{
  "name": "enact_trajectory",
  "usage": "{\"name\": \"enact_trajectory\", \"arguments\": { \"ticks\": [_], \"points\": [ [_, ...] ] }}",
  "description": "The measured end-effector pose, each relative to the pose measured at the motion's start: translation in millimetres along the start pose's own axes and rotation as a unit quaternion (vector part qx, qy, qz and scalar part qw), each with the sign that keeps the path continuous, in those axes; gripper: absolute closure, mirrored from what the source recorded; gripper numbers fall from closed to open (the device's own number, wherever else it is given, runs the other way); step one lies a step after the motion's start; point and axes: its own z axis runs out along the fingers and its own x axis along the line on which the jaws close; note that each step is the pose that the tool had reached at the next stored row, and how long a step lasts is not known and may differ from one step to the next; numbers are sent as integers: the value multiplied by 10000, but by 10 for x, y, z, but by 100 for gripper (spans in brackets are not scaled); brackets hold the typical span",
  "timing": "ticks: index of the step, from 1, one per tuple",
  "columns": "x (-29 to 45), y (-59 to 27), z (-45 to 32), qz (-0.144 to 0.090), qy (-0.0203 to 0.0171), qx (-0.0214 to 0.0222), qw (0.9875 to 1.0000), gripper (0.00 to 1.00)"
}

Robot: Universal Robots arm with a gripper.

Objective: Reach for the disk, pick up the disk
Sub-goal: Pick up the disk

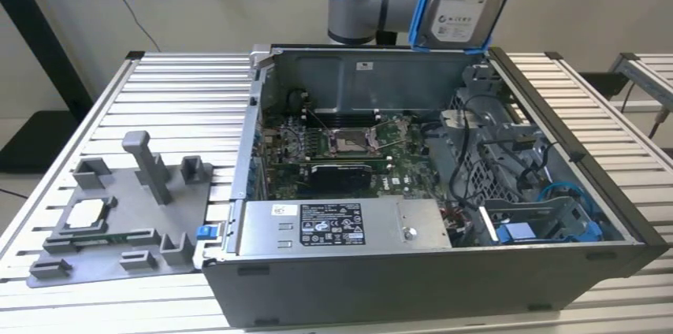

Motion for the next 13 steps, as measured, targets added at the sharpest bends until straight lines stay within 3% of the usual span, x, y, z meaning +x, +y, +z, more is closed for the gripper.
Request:
{"name": "enact_trajectory", "arguments": {
  "ticks": [6, 10, 11, 13],
  "points": [
    [9, -262, 3, 0, 0, -10, 10000, 100],
    [10, -290, 3, 1, 1, -10, 10000, 100],
    [9, -291, 3, 0, 44, 0, 10000, 100],
    [0, -291, 4, -6, 219, 74, 9997, 100]
  ]
}}
